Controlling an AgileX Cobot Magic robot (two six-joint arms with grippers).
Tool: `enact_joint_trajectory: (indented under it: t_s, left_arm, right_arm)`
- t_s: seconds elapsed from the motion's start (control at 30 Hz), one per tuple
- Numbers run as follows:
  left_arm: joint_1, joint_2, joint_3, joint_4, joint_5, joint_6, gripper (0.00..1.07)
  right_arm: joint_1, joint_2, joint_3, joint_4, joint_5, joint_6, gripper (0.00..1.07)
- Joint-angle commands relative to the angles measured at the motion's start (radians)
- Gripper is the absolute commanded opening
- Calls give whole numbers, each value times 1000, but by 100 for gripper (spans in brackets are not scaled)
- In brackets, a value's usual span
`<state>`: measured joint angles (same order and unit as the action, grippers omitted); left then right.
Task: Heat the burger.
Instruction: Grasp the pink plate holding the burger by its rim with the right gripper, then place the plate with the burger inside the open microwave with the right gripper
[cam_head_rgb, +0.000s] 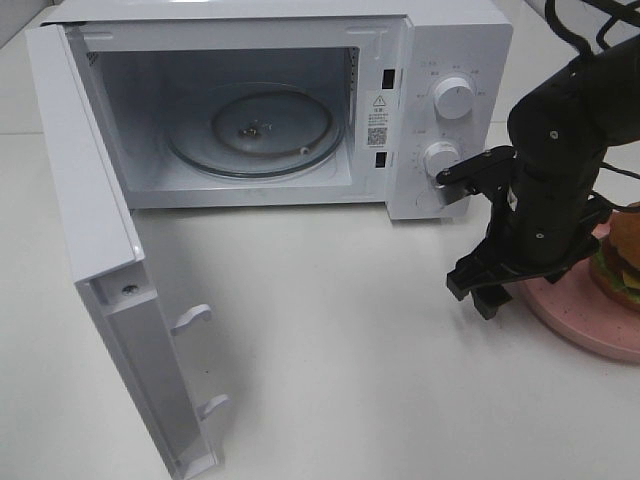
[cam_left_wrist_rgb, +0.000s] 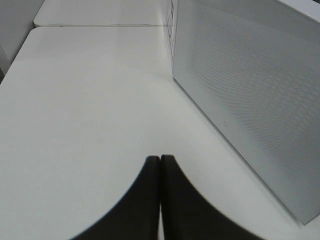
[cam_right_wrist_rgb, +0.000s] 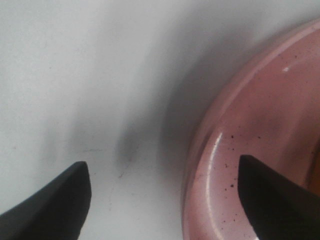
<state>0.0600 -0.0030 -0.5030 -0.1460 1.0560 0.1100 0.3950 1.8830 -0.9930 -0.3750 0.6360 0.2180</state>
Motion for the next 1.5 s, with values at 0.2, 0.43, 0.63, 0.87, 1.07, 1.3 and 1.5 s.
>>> enact_joint_trajectory:
  t_s: [0.2, 0.43, 0.63, 0.87, 1.07, 1.3, 1.5]
  left_arm:
    - [4, -21, 3, -3, -16, -3, 0]
    - [4, -21, 3, -3, -16, -3, 0]
    - [4, -21, 3, -3, -16, -3, 0]
    - [4, -21, 3, -3, -16, -3, 0]
    - [4, -21, 3, -3, -16, -3, 0]
    - [4, -21, 3, -3, -16, -3, 0]
    - [4, -21, 3, -3, -16, -3, 0]
  right_arm:
    - [-55, 48, -5, -6, -48, 6, 76]
    - [-71, 100, -5, -1, -56, 2, 75]
    - [-73, 123, -5, 2, -48, 2, 50]
    - [-73, 123, -5, -2, -33, 2, 7]
    - [-73, 122, -5, -2, -22, 2, 0]
    - [-73, 120, -5, -2, -2, -18, 0]
    - [-70, 120, 0, -1, 14, -45, 0]
